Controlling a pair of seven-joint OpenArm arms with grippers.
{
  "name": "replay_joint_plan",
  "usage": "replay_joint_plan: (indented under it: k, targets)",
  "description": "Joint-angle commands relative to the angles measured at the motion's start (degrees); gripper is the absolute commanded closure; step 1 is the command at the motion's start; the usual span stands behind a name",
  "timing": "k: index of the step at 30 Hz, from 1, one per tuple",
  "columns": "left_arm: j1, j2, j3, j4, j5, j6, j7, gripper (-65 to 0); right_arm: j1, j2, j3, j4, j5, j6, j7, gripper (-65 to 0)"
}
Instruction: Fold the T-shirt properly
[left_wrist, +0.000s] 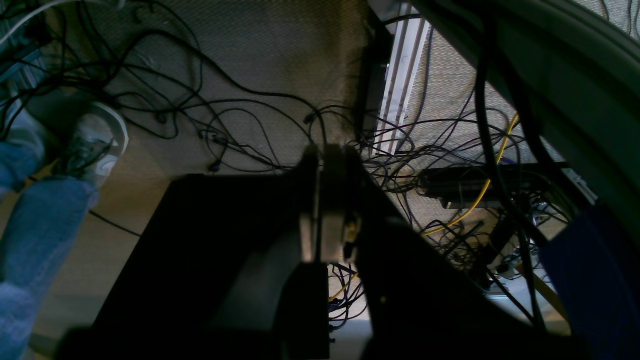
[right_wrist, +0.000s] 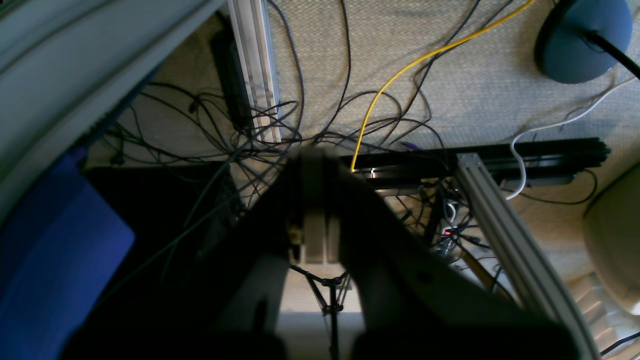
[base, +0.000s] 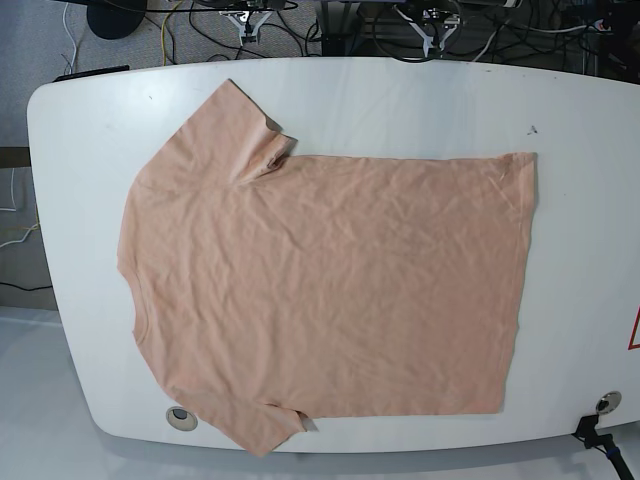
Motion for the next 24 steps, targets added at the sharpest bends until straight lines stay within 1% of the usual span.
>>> replay_joint_plan:
  k: [1,24]
  targets:
    - [-0.1,-0.1,0.3,0.4,-0.2,0.3,-0.6,0.0,-0.1,0.1,0.0,-0.3,-0.7,0.4,1.2,0.0]
    - [-0.2,0.0,0.2,-0.2,-0.1,0.3,-0.7,0.0,-0.5,0.4,0.2,-0.4,-0.9,0.2,1.4,0.0]
